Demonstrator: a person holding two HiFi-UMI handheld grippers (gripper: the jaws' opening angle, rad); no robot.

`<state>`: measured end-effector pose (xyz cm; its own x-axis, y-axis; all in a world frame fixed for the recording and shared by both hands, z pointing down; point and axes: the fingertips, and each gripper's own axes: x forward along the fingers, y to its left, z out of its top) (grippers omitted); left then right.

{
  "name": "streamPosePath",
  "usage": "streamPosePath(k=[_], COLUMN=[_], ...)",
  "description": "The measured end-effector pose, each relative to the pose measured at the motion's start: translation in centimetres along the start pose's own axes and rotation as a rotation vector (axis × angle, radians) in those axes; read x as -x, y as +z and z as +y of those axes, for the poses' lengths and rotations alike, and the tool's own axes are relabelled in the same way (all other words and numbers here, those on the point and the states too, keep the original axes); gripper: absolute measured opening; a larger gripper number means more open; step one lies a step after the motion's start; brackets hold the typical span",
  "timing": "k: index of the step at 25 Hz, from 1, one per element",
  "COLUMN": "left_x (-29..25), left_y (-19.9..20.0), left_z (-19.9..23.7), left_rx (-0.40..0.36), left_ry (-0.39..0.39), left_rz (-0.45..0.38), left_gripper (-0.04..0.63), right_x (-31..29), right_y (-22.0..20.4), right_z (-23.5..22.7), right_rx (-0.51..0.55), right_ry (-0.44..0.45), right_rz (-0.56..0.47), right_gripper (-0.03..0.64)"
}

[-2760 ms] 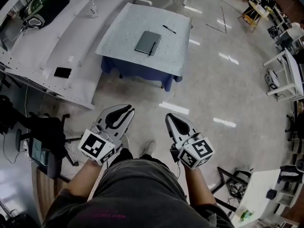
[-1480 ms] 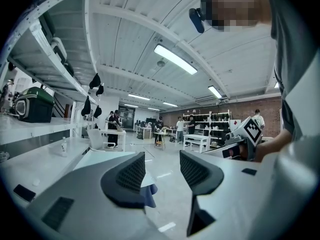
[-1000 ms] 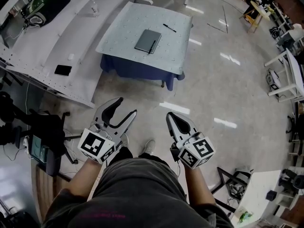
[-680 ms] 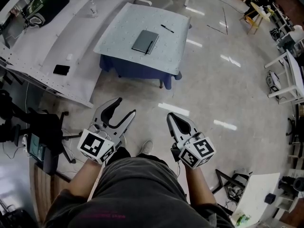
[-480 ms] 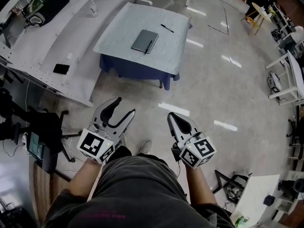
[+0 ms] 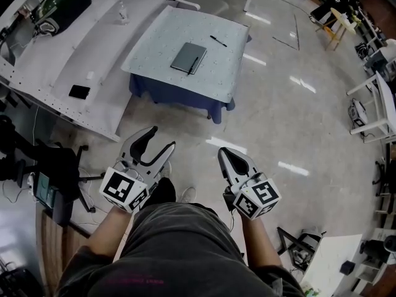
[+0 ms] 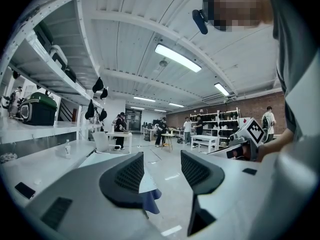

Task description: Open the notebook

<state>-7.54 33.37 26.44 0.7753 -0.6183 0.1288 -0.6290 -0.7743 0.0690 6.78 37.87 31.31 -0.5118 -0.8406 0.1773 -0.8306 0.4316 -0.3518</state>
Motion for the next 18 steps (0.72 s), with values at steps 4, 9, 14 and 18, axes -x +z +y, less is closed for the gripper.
streamPosePath(k=[4,9,14,18], left_x=[-1.0,-2.6,-4.6,-6.2], left_y=[-0.1,-0.2,-0.7,-0.6], left_z=[0.8,2.3,4.6,6.7], left_rx=[0.007,0.018,0.031,0.040], left_ry=[0.002,-0.001,-0.009,-0.020], left_rz=[0.002,0.006,0.014,0.017], left_gripper=[0.230,0.230,0.230,0.230], right_x=[-0.8,-2.5,-4.9,-7.1], right_y=[0.4,0.8,1.0,1.4], right_z=[-0.9,-2.3,-3.7,-4.7], right_rx=[0.001,-0.002,-0.011,-0.018], right_ry=[-0.001,-0.008,-0.022,-0.033], right_rz=[0.002,0.007,0.017,0.025], right_gripper=[0.003,0.003,0.003,0.003])
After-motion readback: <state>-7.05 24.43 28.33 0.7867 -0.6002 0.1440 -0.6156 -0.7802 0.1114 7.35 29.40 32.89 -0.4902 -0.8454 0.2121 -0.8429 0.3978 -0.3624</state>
